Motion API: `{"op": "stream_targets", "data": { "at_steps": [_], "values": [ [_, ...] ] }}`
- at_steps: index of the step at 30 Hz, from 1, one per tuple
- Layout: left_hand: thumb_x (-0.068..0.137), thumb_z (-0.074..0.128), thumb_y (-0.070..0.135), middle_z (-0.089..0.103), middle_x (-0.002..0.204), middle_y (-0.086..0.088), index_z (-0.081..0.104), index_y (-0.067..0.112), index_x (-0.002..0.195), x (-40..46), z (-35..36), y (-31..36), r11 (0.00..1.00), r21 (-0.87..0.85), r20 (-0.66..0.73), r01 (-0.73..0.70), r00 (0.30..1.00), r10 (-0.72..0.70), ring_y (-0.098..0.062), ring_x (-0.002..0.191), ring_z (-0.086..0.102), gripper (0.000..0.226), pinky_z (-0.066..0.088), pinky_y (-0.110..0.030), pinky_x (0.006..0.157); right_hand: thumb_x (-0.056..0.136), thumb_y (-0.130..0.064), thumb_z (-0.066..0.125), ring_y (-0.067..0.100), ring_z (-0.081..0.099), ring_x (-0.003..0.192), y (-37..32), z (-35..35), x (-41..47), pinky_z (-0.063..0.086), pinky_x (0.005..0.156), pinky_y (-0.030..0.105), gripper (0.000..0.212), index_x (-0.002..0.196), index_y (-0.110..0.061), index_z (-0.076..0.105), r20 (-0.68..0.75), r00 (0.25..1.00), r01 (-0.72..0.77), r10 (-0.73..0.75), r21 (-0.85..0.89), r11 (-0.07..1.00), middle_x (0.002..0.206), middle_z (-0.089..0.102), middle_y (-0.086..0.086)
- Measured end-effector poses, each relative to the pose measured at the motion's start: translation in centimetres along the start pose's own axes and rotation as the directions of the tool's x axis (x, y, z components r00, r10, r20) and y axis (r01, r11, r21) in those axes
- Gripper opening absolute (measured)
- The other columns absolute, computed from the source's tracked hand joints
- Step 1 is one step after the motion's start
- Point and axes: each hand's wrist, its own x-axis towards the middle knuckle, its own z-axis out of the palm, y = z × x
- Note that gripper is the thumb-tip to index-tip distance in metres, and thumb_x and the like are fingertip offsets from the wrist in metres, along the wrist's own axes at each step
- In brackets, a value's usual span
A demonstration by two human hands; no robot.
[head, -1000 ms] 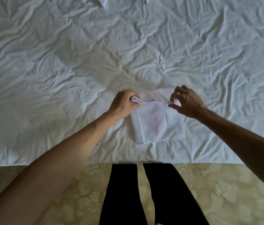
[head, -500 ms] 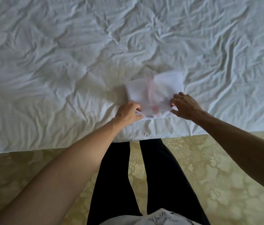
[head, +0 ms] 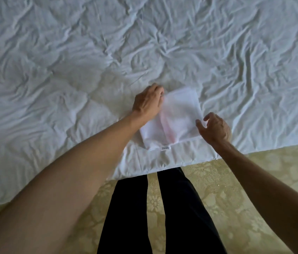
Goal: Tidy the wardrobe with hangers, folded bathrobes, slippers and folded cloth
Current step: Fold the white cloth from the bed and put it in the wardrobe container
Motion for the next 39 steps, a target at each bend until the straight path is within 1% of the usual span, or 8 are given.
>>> {"op": "stream_targets", "data": {
  "at_steps": [6, 14, 17, 22, 25, 28, 34, 39],
  "values": [
    [0.096, 0.058, 0.029, 0.051, 0.135, -0.012, 0.056, 0.011, 0.126, 8.7, 2.4, 3.5, 0.99, 0.135, 0.364, -0.044, 0.932, -0.008, -0.032, 0.13, 0.047, 0.036, 0.04, -0.042, 0.106, 0.075, -0.074, 0.064, 0.024, 0.059, 0.098, 1.4, 2.5, -1.2, 0.048, 0.082, 0.037, 0.069, 0.11, -0.015, 0.061, 0.03, 0.991, -0.135, 0.132, 0.131, 0.982, 0.108, 0.062, 0.002],
    [0.087, 0.054, 0.009, 0.068, 0.098, -0.023, 0.07, 0.001, 0.096, 10.7, 2.3, 7.1, 0.998, 0.028, 0.504, -0.057, 0.863, 0.036, -0.038, 0.098, 0.063, 0.02, 0.041, -0.037, 0.07, 0.081, -0.051, 0.069, 0.032, 0.064, 0.064, 0.9, 3.6, -1.4, 0.051, 0.055, 0.037, 0.045, 0.063, -0.012, 0.056, 0.093, 0.989, -0.133, 0.112, 0.253, 0.958, 0.07, 0.068, 0.014],
    [0.089, 0.051, 0.009, 0.07, 0.094, -0.01, 0.075, 0.01, 0.101, 10.5, 1.4, 7.1, 0.999, 0.008, 0.504, -0.039, 0.863, 0.03, -0.025, 0.091, 0.064, 0.027, 0.036, -0.023, 0.065, 0.082, -0.047, 0.071, 0.025, 0.062, 0.061, 1.4, 3.7, -2.1, 0.052, 0.054, 0.035, 0.036, 0.069, -0.016, 0.057, 0.071, 0.99, -0.136, 0.119, 0.337, 0.932, 0.07, 0.068, 0.007],
    [0.092, 0.048, 0.009, 0.067, 0.096, -0.002, 0.075, 0.018, 0.11, 10.0, -0.1, 7.3, 0.999, -0.017, 0.531, -0.041, 0.847, 0.044, -0.017, 0.084, 0.058, 0.034, 0.04, -0.021, 0.068, 0.078, -0.048, 0.079, 0.015, 0.058, 0.067, 2.0, 3.1, -2.0, 0.046, 0.056, 0.03, 0.05, 0.112, -0.021, 0.055, 0.032, 0.985, -0.162, 0.168, 0.477, 0.864, 0.08, 0.061, -0.005],
    [0.093, 0.048, 0.009, 0.07, 0.099, -0.002, 0.076, 0.018, 0.107, 9.9, 0.0, 6.8, 0.998, -0.029, 0.509, -0.062, 0.858, 0.068, -0.016, 0.084, 0.058, 0.033, 0.04, -0.02, 0.067, 0.085, -0.038, 0.073, 0.02, 0.059, 0.061, 1.7, 2.7, -1.2, 0.042, 0.048, 0.027, 0.021, 0.092, -0.021, 0.062, 0.064, 0.997, -0.074, 0.05, 0.478, 0.875, 0.072, 0.062, -0.002],
    [0.09, 0.049, 0.001, 0.068, 0.093, 0.0, 0.078, 0.019, 0.096, 9.6, -0.3, 6.5, 0.994, -0.063, 0.458, -0.085, 0.883, 0.105, -0.014, 0.082, 0.059, 0.034, 0.04, -0.019, 0.065, 0.082, -0.033, 0.07, 0.023, 0.053, 0.055, 0.7, 2.0, -0.8, 0.031, 0.045, 0.023, 0.026, 0.067, -0.019, 0.054, -0.024, 0.999, -0.02, 0.033, 0.417, 0.909, 0.06, 0.056, -0.003],
    [0.084, 0.058, -0.01, 0.057, 0.1, 0.0, 0.076, 0.017, 0.085, 6.7, -2.5, 4.3, 0.972, -0.062, 0.266, -0.227, 0.935, 0.235, -0.015, 0.104, 0.054, 0.033, 0.05, -0.029, 0.087, 0.076, -0.028, 0.071, 0.022, 0.05, 0.053, -2.5, 0.0, -4.4, 0.038, 0.046, 0.027, 0.018, 0.069, -0.018, 0.057, -0.333, 0.937, 0.176, -0.107, 0.185, 0.967, 0.067, 0.056, -0.004],
    [0.074, 0.058, -0.012, 0.05, 0.1, 0.007, 0.074, 0.018, 0.084, 3.1, -5.8, 1.0, 0.97, -0.036, 0.239, -0.242, 0.94, 0.244, -0.013, 0.1, 0.052, 0.035, 0.044, -0.027, 0.077, 0.075, -0.025, 0.076, 0.021, 0.054, 0.056, -6.0, 0.6, -7.9, 0.027, 0.047, 0.022, 0.018, 0.073, -0.018, 0.059, -0.307, 0.896, 0.352, -0.32, 0.054, 0.934, 0.067, 0.055, -0.003]
  ]
}}
